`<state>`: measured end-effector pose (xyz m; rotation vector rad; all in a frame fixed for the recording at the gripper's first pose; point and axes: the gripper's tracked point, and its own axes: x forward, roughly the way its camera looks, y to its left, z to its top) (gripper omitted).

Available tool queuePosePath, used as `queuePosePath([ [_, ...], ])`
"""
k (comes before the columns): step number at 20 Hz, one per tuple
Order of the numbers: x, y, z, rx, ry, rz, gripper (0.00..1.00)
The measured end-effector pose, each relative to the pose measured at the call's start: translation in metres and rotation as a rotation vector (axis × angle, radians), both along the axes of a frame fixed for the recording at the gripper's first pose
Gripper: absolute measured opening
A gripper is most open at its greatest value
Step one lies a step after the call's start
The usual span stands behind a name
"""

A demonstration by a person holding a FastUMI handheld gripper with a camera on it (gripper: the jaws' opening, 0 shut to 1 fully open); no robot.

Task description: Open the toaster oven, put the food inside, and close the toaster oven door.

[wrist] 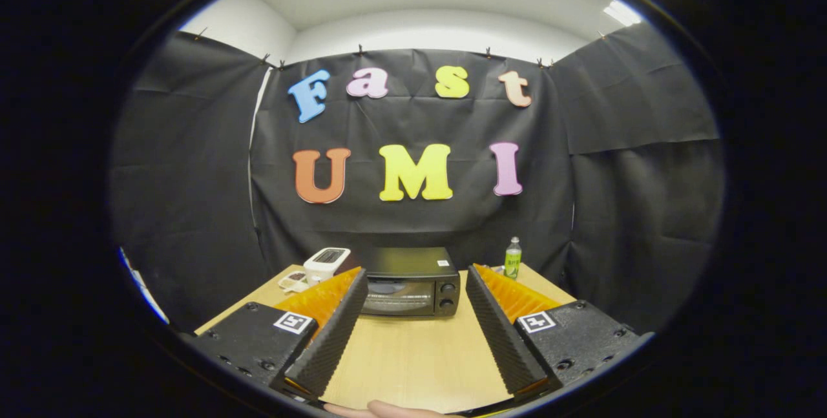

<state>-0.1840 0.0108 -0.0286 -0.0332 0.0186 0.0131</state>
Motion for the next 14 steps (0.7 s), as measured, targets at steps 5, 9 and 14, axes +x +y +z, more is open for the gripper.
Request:
queuePosePath([
  [5, 0.000, -0.003, -0.002, 0.017, 0.002, 0.007, 1.00],
  [9, 0.002, -0.006, -0.003, 0.023, 0.010, 0.002, 1.00],
  [14, 0.004, -0.015, 0.002, 0.037, 0.024, -0.009, 1.00],
])
